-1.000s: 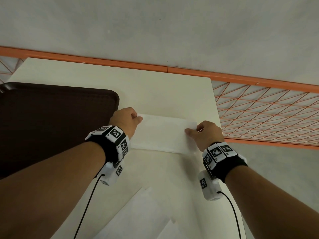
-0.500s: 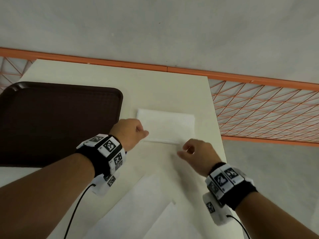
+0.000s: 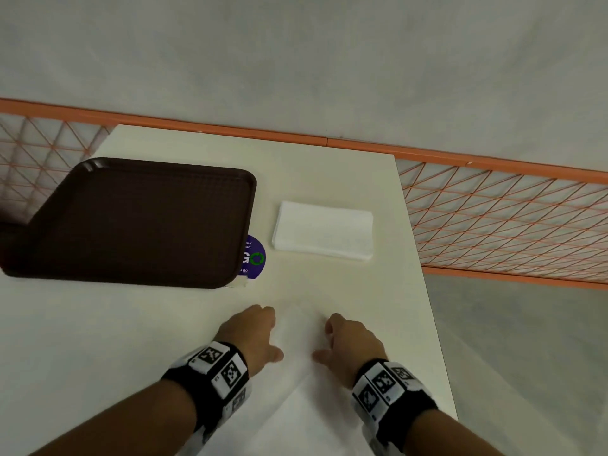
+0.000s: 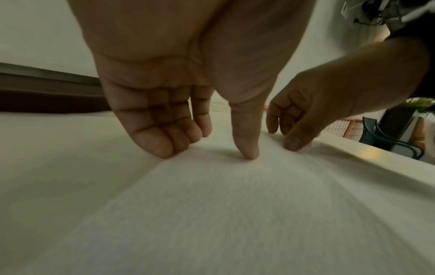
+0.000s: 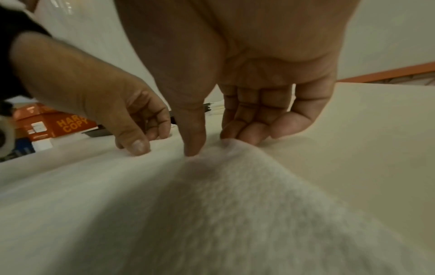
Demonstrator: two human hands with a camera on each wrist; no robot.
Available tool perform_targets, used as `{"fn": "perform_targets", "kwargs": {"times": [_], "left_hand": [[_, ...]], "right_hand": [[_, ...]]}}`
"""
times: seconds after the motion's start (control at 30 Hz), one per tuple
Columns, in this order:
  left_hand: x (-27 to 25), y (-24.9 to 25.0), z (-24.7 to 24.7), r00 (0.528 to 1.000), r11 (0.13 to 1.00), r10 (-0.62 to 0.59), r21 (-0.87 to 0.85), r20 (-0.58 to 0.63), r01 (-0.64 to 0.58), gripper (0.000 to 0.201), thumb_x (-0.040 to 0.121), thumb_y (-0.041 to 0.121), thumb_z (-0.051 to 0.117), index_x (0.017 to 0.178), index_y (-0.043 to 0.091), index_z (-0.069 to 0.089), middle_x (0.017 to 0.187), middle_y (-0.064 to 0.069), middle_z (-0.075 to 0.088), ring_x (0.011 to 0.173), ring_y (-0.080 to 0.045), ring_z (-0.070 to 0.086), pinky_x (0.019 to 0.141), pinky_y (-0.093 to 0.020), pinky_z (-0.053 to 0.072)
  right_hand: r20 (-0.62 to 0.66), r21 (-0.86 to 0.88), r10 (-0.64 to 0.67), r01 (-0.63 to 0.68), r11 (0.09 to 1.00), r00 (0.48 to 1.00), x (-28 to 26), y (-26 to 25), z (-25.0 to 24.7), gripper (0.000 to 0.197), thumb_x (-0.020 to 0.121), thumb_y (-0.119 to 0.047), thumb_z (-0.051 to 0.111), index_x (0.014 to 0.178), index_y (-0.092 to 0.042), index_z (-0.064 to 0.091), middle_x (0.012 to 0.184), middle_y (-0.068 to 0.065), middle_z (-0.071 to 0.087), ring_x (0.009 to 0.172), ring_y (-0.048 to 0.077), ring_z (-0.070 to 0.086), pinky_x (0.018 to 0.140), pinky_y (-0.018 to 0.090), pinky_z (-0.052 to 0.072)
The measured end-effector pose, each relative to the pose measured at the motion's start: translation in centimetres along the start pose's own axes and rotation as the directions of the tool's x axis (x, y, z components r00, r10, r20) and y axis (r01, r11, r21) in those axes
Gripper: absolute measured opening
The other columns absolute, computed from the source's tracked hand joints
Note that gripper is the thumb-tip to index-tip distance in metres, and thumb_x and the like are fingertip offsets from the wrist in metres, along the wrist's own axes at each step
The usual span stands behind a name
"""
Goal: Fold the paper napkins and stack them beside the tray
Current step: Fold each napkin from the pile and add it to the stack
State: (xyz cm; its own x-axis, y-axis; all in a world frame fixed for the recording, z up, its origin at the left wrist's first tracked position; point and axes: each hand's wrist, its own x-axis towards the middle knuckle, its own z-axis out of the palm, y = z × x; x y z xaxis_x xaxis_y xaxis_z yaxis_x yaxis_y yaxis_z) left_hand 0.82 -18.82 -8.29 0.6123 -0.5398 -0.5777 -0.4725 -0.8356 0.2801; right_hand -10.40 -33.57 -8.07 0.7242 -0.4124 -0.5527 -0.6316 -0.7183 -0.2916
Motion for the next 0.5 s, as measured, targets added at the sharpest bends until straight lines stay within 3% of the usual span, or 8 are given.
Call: {"fn": "perform_targets", "kwargs": {"times": [0.3,0.4,0.5], "left_hand": [[-0.62,0.79,0.16,0.993,0.991,-0.116,-0.075,-0.020,0.114,0.056,0.077,0.038,0.076,0.119,0.016,0.046,0.119,-0.004,0.058,0.107,-0.025,0.059,0.089,-0.035,0.049],[-0.49,0.93,0.14,0.992,0.991,-0.122,-0.048,-0.014,0.121,0.044,0.077,0.037,0.076,0.109,0.016,0.053,0.113,-0.002,0.061,0.102,-0.024,0.061,0.087,-0.034,0.051],[-0.72,0.75,0.16,0.994,0.994,-0.104,-0.034,-0.015,0.104,0.036,0.078,0.039,0.074,0.098,0.019,0.053,0.107,0.000,0.063,0.097,-0.022,0.061,0.085,-0.033,0.051]], "right_hand": [[-0.023,0.172,0.118,-0.112,0.979,0.993,-0.03,-0.11,1.02,0.031,0.078,-0.033,0.069,0.105,-0.027,0.055,0.106,-0.004,0.061,0.096,0.020,0.060,0.075,0.026,0.046],[-0.032,0.176,0.108,-0.101,0.979,0.994,0.15,-0.26,0.91,0.019,0.077,-0.027,0.066,0.093,-0.029,0.055,0.103,-0.003,0.063,0.093,0.021,0.061,0.073,0.026,0.048],[-0.063,0.170,0.080,-0.068,0.983,0.995,-0.17,-0.36,0.84,0.014,0.082,-0.029,0.063,0.096,-0.030,0.061,0.103,-0.005,0.065,0.094,0.019,0.063,0.079,0.027,0.051]]}}
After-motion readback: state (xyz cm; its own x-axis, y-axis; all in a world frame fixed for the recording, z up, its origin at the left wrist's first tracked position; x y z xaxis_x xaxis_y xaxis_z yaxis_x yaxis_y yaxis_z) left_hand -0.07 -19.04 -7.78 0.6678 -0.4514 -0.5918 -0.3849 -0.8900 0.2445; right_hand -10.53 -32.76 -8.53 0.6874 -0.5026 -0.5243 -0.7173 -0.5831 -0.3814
